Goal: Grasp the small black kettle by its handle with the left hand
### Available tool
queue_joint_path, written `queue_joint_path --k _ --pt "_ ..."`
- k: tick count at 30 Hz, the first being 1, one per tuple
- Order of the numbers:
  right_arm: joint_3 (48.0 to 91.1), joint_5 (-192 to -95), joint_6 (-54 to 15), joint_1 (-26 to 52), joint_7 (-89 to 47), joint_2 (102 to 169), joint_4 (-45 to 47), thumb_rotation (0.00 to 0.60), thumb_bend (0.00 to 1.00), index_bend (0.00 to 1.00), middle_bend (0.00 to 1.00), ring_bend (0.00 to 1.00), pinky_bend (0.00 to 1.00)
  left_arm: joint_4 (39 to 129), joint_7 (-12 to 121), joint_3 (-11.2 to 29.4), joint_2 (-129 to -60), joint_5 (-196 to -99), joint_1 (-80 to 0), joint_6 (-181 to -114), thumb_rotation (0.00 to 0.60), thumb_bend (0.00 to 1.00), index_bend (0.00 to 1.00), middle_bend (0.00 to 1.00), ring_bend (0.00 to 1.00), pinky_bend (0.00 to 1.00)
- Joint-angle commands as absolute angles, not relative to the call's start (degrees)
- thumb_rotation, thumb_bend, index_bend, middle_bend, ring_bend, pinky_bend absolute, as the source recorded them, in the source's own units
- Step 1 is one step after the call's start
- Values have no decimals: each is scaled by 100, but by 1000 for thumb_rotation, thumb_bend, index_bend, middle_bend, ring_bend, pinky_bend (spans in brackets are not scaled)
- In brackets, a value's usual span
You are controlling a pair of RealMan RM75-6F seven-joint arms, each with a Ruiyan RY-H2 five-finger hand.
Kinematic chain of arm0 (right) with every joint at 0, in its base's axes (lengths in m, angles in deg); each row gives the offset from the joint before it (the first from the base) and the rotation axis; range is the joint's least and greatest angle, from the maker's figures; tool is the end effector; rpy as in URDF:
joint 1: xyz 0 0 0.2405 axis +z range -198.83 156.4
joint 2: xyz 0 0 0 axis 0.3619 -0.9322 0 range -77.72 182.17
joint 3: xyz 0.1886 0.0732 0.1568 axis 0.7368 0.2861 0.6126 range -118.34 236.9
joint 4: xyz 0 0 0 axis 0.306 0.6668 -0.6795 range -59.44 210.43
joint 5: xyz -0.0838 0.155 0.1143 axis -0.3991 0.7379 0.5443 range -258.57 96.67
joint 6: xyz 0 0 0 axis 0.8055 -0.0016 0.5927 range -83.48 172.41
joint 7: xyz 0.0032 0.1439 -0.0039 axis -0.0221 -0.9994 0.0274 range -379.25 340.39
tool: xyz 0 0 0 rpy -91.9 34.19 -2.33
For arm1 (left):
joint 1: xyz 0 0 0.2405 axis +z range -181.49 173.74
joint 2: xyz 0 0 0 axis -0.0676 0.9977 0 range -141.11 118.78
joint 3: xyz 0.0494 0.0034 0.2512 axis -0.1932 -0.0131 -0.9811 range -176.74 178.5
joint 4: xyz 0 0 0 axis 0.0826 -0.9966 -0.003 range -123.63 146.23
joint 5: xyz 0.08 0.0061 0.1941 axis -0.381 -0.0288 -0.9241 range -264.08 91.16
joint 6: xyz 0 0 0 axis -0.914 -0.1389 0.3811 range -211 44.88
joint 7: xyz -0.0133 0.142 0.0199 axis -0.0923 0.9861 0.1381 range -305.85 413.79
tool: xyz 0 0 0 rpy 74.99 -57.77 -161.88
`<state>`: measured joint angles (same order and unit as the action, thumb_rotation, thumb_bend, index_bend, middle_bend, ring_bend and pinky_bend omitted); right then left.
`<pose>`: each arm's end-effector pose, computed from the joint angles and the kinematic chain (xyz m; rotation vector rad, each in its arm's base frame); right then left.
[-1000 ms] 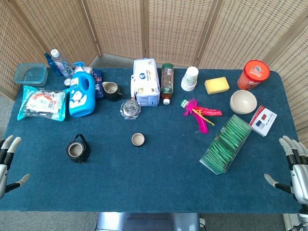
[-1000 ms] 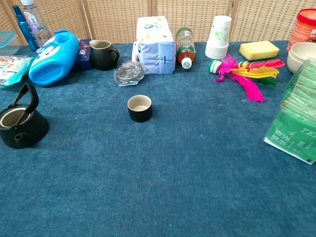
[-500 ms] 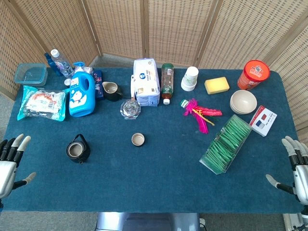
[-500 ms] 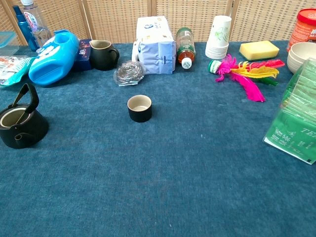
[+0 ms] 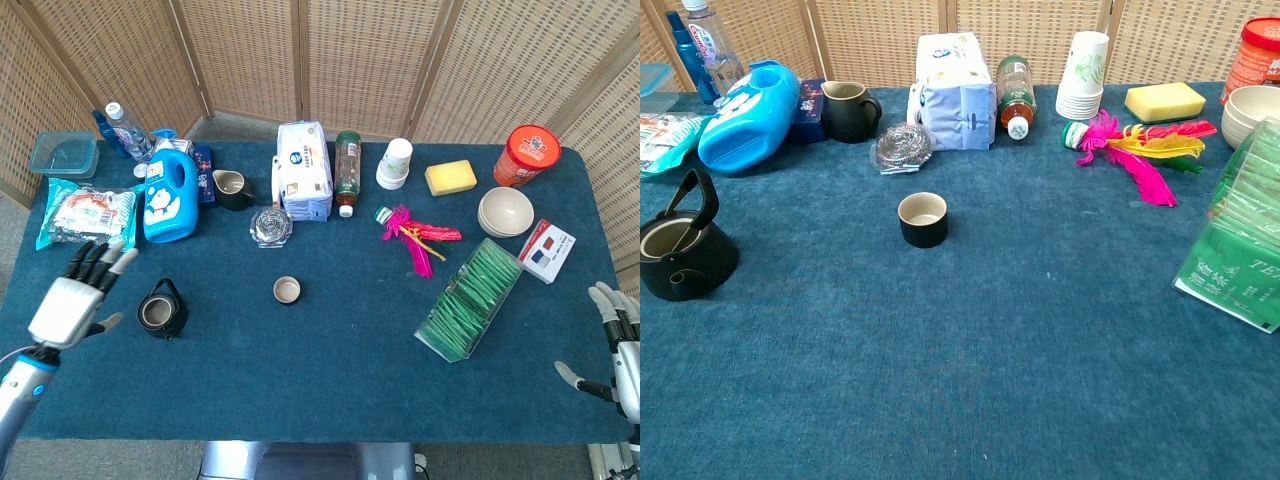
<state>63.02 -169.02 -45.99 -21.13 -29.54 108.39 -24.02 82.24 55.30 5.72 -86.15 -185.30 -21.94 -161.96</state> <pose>-0.2973 -0.1575 0.2028 1.2610 -0.9718 1.0618 -0.2923 0.2624 0.1099 -1.7548 -0.5268 -0.9346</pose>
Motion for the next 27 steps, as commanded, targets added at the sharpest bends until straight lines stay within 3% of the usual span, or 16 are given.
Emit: queue_joint_path --k 1,27 --pt "6311 -16878 -4589 -2114 -2980 10830 -2393 600 0 0 0 0 0 7962 5567 620 -8866 -18551 -2422 -15977 600 11 0 0 0 20" --pt "6336 -16850 -4606 -2142 -3166 10766 -2380 600 0 0 0 0 0 7812 6746 712 -9794 -18123 -3421 -14908 600 11 0 0 0 20"
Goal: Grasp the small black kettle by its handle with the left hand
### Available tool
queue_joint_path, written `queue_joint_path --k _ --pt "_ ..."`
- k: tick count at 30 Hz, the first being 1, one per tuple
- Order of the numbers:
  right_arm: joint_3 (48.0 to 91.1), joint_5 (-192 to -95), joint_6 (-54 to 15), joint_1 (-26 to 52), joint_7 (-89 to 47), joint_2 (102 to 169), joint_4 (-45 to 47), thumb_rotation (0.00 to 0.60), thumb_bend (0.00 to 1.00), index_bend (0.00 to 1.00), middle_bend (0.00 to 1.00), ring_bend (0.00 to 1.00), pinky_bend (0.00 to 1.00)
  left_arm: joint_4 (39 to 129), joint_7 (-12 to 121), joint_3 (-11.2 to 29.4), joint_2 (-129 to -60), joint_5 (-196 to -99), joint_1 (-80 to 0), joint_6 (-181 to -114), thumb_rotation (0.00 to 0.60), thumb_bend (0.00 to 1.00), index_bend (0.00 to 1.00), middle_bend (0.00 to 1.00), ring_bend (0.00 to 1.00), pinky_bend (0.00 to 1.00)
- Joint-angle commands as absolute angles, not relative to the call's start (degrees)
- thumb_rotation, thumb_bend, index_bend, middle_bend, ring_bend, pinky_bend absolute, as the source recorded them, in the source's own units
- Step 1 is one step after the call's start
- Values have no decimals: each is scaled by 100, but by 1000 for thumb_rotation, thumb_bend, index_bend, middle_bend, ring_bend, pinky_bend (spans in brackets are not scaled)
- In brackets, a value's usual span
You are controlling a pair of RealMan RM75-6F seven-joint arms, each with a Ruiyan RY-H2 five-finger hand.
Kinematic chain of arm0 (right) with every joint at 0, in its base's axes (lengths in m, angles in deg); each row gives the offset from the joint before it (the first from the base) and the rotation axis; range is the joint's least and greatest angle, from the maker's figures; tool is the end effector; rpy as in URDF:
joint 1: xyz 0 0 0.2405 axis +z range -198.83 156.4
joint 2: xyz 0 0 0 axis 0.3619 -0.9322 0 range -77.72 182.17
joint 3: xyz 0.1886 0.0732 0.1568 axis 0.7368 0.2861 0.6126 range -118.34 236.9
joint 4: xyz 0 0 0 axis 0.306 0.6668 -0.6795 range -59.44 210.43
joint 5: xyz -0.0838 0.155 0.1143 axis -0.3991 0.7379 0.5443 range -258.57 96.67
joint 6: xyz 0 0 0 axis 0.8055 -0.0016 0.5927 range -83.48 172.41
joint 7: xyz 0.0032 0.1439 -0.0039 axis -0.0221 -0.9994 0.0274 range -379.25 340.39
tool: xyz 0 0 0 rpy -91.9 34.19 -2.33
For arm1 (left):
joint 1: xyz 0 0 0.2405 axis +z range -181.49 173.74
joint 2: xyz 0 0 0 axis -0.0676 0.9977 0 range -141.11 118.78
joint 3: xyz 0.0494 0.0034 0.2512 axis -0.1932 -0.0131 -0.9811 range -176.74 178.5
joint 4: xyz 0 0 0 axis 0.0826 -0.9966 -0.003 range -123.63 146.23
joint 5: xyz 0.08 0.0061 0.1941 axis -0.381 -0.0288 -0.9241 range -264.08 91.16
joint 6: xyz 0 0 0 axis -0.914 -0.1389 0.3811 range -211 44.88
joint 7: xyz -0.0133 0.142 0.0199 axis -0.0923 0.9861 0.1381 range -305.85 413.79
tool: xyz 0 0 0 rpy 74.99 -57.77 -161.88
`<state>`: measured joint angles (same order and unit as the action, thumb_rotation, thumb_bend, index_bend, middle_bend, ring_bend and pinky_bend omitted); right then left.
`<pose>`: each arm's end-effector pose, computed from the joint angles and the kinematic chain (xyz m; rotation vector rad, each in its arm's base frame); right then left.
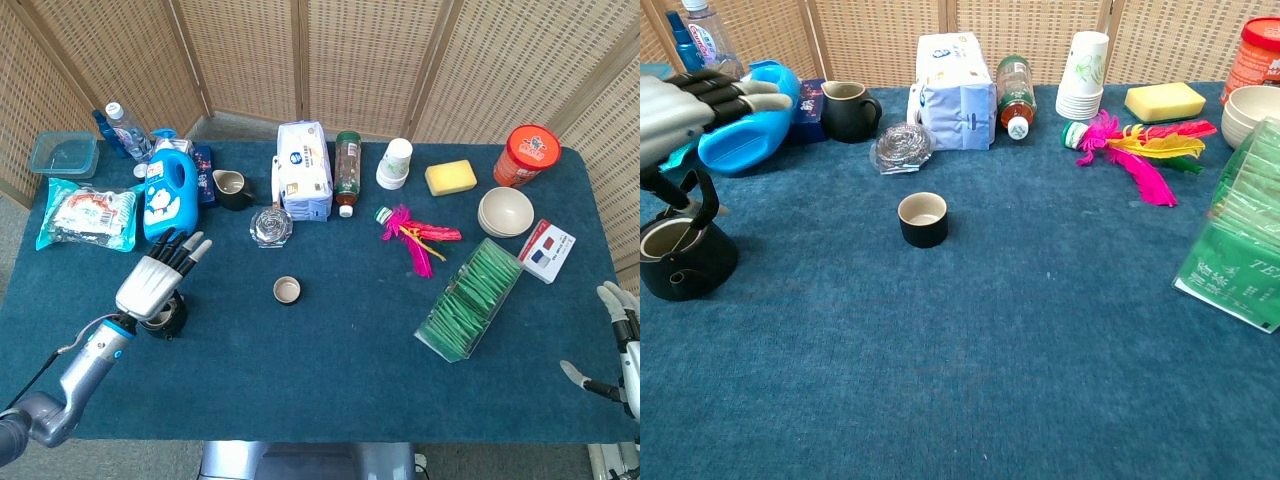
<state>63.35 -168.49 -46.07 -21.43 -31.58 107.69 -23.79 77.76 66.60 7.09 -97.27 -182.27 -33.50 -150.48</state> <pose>-0.3000 -0.1570 0.2083 1.2402 -0.9844 1.0741 -0.2386 0.3180 0.0319 -1.9095 -0.4027 -0.8648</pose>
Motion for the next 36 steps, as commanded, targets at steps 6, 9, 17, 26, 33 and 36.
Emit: queue_joint_path --k 6,9,17,26,33,36 --pt "6329 -16906 -4667 -2168 -3202 10750 -2382 600 0 0 0 0 0 7900 7038 715 -9878 -17884 -3576 -14533 600 19 0 10 21 193" --pt "6329 -16910 -4680 -2175 -3221 10743 -2378 600 0 0 0 0 0 7928 7225 717 -9919 -17862 -3637 -14512 600 93 79 196 240 512" --pt "6321 -16945 -4703 -2189 -3244 10732 -2377 600 0 0 0 0 0 8063 7375 540 -9764 -18050 -3713 -14608 600 288 476 671 694 848" --pt "6291 -16994 -4711 -2204 -3235 10726 -2384 600 0 0 0 0 0 8116 7294 394 -9525 -18187 -3619 -14973 600 442 734 931 885 965" --pt "6271 -17016 -4690 -2200 -3149 10743 -2404 600 0 0 0 0 0 8143 7170 394 -9314 -18125 -3517 -15206 600 457 759 949 894 968" --pt "6267 -17023 -4688 -2200 -3122 10751 -2414 600 0 0 0 0 0 8171 7067 414 -9245 -18127 -3481 -15344 600 455 759 950 894 968"
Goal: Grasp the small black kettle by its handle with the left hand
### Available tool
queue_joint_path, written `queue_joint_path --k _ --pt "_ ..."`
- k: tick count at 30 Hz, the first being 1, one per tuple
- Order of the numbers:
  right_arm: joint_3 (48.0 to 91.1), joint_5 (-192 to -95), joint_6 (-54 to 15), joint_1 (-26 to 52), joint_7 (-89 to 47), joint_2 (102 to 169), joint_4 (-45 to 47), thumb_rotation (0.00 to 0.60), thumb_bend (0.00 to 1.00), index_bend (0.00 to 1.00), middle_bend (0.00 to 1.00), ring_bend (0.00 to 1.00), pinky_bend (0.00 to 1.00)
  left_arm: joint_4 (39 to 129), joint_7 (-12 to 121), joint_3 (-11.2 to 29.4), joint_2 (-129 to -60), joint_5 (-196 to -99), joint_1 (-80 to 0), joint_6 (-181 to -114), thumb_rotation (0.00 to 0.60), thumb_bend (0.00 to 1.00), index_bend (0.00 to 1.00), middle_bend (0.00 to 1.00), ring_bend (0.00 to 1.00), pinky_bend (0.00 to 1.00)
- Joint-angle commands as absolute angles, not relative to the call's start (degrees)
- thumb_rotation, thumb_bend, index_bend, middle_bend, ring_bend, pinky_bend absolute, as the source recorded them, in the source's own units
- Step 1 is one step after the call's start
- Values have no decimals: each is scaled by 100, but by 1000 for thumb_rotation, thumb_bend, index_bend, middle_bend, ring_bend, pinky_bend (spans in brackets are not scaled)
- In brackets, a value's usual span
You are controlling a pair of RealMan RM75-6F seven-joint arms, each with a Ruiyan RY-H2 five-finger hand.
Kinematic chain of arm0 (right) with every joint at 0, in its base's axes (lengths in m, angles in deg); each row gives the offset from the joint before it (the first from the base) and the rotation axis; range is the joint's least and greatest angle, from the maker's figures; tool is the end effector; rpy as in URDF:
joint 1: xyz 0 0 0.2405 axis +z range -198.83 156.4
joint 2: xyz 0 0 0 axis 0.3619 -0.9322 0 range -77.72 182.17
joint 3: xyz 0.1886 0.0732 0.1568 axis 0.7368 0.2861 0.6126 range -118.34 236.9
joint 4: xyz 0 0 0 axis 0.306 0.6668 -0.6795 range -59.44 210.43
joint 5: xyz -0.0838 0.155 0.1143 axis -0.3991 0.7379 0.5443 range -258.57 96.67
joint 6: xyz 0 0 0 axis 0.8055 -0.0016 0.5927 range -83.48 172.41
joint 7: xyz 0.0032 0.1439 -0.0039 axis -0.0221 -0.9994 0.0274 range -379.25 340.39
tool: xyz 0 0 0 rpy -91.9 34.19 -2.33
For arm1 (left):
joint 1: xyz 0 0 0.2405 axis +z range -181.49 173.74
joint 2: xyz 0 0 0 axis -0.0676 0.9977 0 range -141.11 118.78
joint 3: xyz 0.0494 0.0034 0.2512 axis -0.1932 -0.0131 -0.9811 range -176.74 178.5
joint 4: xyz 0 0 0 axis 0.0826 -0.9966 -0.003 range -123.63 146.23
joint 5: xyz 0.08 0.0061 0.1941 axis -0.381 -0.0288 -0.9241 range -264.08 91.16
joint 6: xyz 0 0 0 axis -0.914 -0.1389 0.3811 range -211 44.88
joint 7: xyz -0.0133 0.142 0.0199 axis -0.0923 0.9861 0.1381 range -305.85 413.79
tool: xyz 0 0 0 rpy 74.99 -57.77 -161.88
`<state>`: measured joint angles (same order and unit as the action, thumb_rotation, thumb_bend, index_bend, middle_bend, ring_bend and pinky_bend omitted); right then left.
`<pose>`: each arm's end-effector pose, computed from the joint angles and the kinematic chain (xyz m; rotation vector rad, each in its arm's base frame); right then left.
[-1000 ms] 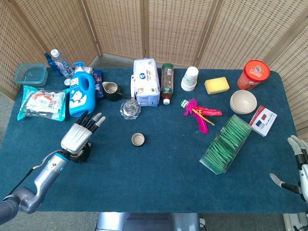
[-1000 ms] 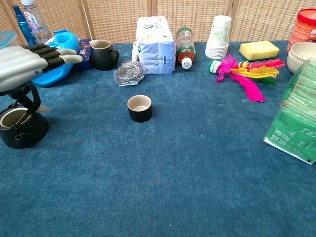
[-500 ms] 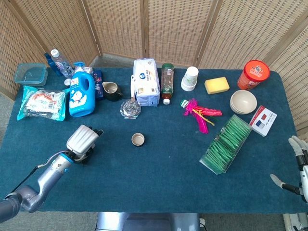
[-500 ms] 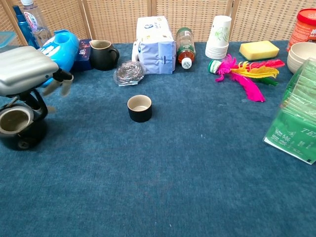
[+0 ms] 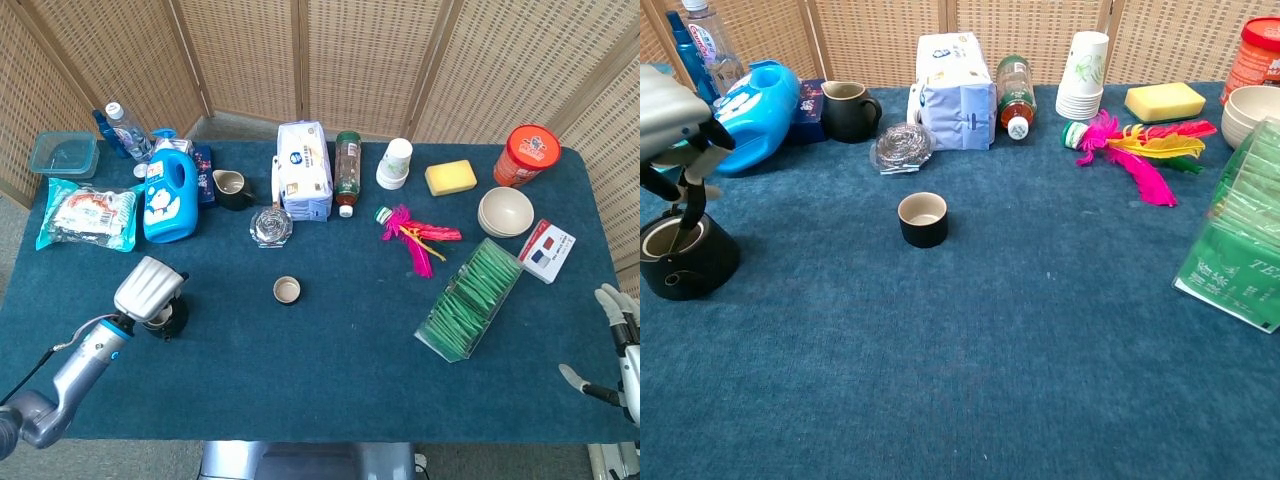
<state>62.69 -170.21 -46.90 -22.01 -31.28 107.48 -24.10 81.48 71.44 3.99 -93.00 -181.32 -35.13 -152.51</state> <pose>-0.2969 -0.1517 0.2074 1.2601 -0.9774 1.0794 -0.2350 0.3155 0.0489 -1.9354 -0.2881 -0.8157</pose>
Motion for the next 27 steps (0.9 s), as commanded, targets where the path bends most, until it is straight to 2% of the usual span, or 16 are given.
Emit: queue_joint_path --k 1,7,27 --pt "6266 -17022 -4683 -2198 -3116 10753 -2417 600 0 0 0 0 0 8187 7019 429 -9219 -18125 -3464 -15409 600 454 759 950 894 968" --pt "6252 -17028 -4656 -2191 -3033 10777 -2427 600 0 0 0 0 0 8414 6836 561 -9039 -18110 -3429 -15716 600 447 760 952 895 968" --pt "6256 -16998 -4624 -2183 -3039 10776 -2438 600 0 0 0 0 0 9039 6990 756 -8670 -17973 -3462 -15886 600 423 765 961 901 968"
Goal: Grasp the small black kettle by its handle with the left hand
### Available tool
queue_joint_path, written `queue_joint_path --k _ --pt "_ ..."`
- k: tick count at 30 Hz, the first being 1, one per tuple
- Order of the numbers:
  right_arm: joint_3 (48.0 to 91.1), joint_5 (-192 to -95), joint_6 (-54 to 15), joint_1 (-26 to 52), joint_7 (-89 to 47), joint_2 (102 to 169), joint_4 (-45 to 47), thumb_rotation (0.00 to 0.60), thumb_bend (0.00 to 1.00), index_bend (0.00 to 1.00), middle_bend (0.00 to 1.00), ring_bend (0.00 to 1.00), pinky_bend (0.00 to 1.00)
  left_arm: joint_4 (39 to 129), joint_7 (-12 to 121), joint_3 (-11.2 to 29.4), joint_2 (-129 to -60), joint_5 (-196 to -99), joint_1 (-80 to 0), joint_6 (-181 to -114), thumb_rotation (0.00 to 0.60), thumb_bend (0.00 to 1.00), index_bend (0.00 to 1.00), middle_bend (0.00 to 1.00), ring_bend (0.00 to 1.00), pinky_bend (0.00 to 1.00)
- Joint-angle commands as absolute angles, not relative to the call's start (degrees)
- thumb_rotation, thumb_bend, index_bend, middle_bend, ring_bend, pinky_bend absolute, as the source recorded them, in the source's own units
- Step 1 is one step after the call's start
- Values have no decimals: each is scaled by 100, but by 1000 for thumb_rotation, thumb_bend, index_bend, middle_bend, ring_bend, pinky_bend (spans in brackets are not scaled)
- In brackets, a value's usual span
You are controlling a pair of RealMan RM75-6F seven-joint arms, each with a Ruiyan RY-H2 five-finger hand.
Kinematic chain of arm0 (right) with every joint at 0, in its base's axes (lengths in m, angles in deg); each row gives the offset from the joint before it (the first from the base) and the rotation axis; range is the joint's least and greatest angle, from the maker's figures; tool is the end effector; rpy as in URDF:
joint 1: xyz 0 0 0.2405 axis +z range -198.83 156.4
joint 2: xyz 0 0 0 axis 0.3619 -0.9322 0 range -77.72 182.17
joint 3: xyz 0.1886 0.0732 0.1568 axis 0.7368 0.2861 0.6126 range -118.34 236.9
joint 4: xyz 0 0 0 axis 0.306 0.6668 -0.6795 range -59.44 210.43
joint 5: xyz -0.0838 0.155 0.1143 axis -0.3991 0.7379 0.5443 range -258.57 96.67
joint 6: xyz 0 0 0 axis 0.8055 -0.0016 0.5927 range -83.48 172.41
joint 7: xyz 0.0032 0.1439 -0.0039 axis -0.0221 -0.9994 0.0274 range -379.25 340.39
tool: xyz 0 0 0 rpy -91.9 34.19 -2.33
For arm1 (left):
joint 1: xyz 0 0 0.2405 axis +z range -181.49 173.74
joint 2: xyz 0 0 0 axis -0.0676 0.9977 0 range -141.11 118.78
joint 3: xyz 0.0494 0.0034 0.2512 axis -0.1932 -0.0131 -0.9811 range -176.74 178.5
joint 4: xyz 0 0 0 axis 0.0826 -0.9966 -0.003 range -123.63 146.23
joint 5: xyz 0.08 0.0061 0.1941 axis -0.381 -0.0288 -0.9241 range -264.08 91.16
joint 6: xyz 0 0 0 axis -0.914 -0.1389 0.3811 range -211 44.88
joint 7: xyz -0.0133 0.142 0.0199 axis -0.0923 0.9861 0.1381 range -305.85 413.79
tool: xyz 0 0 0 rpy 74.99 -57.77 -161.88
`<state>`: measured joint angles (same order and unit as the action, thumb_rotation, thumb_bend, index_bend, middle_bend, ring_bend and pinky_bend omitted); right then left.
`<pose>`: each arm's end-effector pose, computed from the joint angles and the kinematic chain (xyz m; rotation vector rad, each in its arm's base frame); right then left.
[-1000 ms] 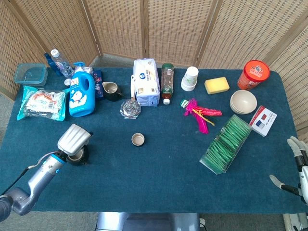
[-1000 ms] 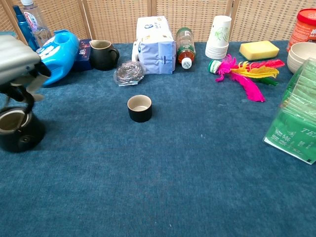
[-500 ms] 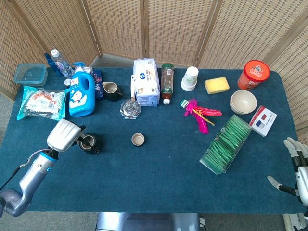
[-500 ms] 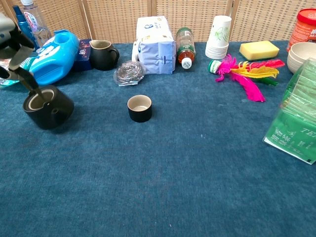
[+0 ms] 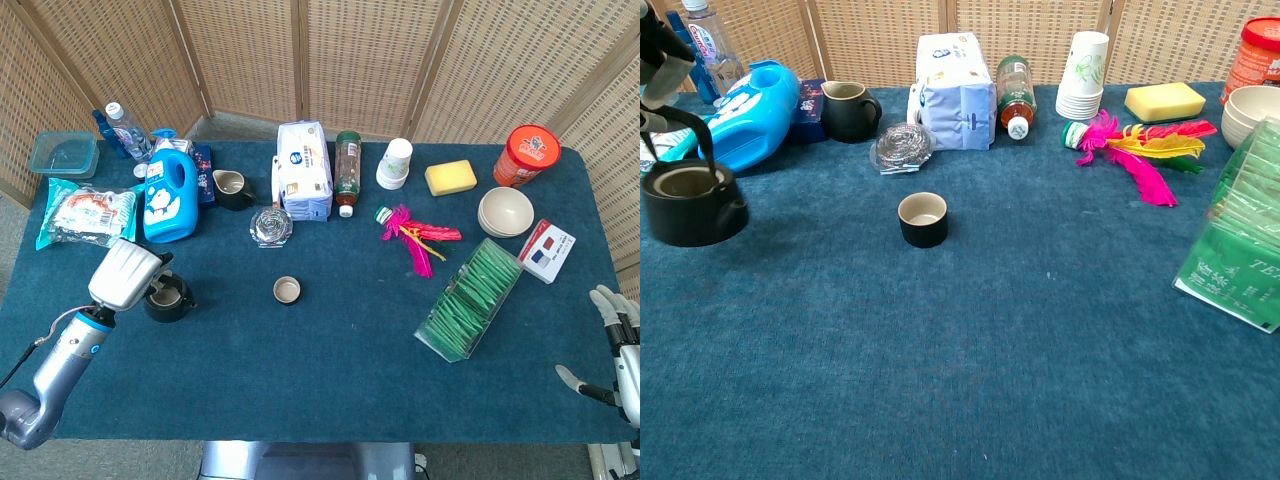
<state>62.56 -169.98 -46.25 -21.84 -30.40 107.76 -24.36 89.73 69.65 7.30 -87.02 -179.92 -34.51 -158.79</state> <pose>-0.2968 -0.1522 0.2041 1.2662 -0.9840 1.0657 -0.2108 0.3173 0.0947 -1.7919 -0.2996 -0.9821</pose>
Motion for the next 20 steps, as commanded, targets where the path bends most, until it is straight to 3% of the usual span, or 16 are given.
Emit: queue_joint_path --k 1,9,20 --pt "6257 -16996 -4623 -2183 -3039 10776 -2438 600 0 0 0 0 0 9074 7006 768 -8655 -17965 -3467 -15888 600 423 765 961 901 968" --pt "6249 -16999 -4604 -2178 -3029 10768 -2453 600 0 0 0 0 0 9585 7399 1041 -8519 -17700 -3602 -15794 600 422 765 961 898 968" --pt "6253 -16992 -4609 -2182 -3100 10739 -2451 600 0 0 0 0 0 9673 8040 1322 -8832 -17102 -3872 -15450 600 417 764 961 895 968"
